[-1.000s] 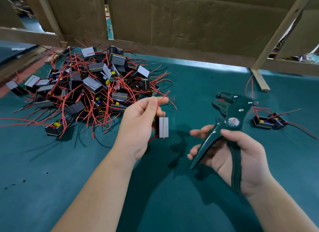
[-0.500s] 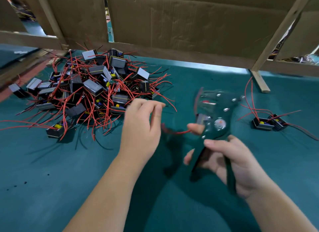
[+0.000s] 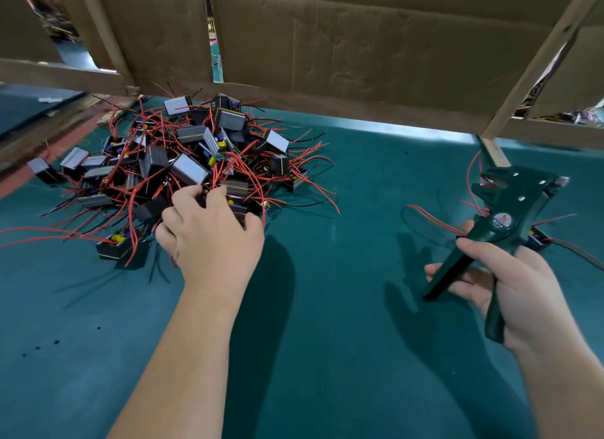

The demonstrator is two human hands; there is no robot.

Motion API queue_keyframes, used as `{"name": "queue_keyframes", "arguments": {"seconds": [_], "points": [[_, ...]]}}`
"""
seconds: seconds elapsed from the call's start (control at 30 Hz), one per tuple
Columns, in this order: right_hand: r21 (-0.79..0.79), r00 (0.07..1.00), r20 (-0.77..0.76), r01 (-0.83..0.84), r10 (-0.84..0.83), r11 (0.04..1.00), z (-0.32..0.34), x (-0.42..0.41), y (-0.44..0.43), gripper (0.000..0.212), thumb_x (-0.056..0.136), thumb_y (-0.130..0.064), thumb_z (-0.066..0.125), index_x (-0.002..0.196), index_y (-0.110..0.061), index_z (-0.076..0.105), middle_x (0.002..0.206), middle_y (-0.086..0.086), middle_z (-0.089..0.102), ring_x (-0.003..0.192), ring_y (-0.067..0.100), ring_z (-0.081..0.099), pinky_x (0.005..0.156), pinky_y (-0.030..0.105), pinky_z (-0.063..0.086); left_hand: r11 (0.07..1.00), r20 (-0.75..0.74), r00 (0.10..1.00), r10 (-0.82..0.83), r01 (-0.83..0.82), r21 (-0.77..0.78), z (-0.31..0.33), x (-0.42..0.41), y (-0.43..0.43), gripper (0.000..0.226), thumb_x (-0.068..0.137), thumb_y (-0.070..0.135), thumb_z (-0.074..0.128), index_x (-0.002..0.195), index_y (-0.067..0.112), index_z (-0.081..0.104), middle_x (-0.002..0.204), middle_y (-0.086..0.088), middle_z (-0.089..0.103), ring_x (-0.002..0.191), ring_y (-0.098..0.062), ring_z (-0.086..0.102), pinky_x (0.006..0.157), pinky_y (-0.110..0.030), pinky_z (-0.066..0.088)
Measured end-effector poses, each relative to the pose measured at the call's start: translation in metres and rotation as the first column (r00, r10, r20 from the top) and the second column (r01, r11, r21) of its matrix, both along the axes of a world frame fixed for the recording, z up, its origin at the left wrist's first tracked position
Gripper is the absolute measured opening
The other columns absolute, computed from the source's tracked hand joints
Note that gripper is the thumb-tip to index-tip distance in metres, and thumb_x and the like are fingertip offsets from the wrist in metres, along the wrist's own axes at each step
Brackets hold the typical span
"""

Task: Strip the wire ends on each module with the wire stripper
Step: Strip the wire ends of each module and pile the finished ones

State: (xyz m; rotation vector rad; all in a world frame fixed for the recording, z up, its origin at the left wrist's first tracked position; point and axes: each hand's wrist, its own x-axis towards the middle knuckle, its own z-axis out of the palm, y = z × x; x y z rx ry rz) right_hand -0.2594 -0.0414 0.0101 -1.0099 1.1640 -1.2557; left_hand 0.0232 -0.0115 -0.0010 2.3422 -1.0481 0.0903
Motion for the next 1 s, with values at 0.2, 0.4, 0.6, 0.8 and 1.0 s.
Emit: {"name": "queue_keyframes", "arguments": {"seconds": [0.2,0.4,0.6,0.8,1.0], "points": [[-0.002,0.998,0.057,0.008,-0.008,1.000,-0.003,0.002,-0.001,0.008,0.090,-0.002,0.055,0.093,-0.006,0.050,0.066,-0.005,0.064,0.069,0.044,0.068,0.067,0.055,0.058,0.981,-0.008,0.998,-0.059,0.057,-0.186,0.003,0.005,-0.003,0.027,0.095,0.023,0.049,0.114,0.022,0.067,0.115,-0.007,0.060,0.108,-0.031,0.049,0.093,-0.041,0.028],[-0.041,0.985,0.163,-0.052,0.058,0.998,0.002,0.011,0.006,0.012,0.090,-0.002,0.047,0.098,-0.003,0.055,0.103,0.002,0.070,0.066,0.043,0.067,0.060,0.051,0.057,0.561,0.183,0.783,-0.595,0.567,-0.603,0.014,-0.017,0.002,0.017,0.093,0.013,0.056,0.101,0.013,0.071,0.097,0.007,0.061,0.095,-0.010,0.055,0.089,-0.022,0.038],[-0.111,0.571,0.625,-0.610,0.532,0.784,0.008,0.020,0.018,0.052,0.077,-0.023,0.069,0.119,0.005,0.061,0.112,0.022,0.062,0.080,0.042,0.063,0.081,0.055,0.051,0.403,-0.091,0.449,-0.889,0.672,-0.621,0.010,-0.058,0.007,0.013,0.088,0.009,0.061,0.091,0.013,0.073,0.094,0.008,0.066,0.093,-0.005,0.061,0.087,-0.015,0.041],[-0.181,0.455,0.698,-0.634,0.553,0.751,0.013,0.028,0.018,0.062,0.082,-0.020,0.063,0.134,0.010,0.046,0.127,0.026,0.056,0.087,0.040,0.060,0.089,0.054,0.047,0.488,-0.252,0.446,-0.859,0.565,-0.666,0.010,-0.052,0.008,0.020,0.087,0.019,0.060,0.070,0.013,0.069,0.076,0.007,0.066,0.080,-0.011,0.062,0.079,-0.022,0.044],[-0.134,0.643,0.520,-0.588,0.562,0.798,0.005,0.028,0.019,0.076,0.068,-0.031,0.075,0.134,-0.001,0.052,0.101,0.021,0.066,0.079,0.033,0.063,0.080,0.048,0.052,0.831,-0.011,0.857,-0.516,0.497,-0.250,0.004,-0.048,0.004,0.036,0.090,0.041,0.044,0.061,0.019,0.050,0.067,0.007,0.053,0.070,-0.014,0.050,0.087,-0.036,0.033]]}}
